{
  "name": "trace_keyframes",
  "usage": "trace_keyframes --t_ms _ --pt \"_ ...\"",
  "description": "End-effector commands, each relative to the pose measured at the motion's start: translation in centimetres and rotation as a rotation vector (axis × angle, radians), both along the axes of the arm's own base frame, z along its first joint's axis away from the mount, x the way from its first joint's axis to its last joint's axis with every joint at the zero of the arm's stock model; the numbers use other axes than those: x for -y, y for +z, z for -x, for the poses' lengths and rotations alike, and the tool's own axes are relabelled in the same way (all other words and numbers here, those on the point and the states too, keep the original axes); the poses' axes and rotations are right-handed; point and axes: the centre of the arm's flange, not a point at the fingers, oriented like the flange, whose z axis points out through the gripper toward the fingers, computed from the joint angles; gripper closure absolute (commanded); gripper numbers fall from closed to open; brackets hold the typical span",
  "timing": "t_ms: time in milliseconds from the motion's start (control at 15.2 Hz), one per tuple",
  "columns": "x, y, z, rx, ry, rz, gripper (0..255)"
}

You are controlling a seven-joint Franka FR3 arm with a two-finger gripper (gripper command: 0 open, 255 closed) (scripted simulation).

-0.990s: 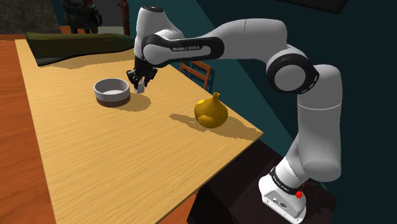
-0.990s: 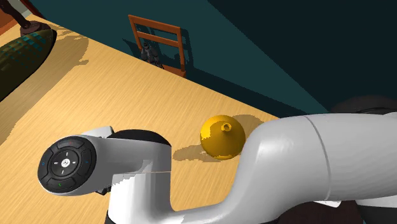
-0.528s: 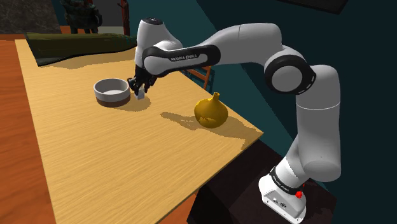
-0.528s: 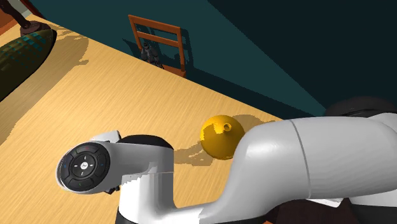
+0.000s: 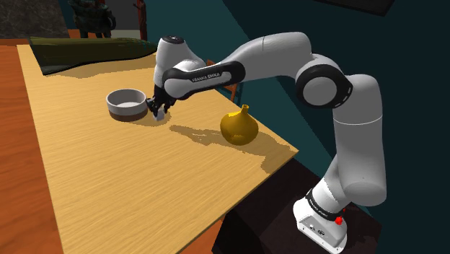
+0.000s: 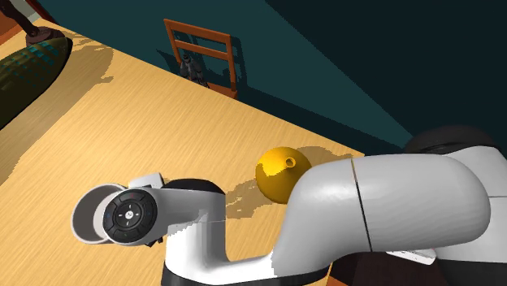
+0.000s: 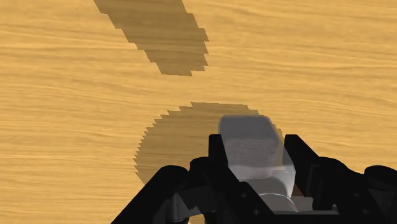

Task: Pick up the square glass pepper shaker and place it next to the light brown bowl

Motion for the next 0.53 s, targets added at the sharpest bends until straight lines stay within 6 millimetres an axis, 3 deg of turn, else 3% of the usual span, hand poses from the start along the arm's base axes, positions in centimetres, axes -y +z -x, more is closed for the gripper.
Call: trace_keyframes --t_ms 0,264,462 --pt "-0.1 -1.0 0.0 0.001 0.000 0.000 255" --pt "-0.1 -3.3 0.0 0.001 0.000 0.000 255" --pt "-0.1 -3.3 0.0 0.001 0.000 0.000 255"
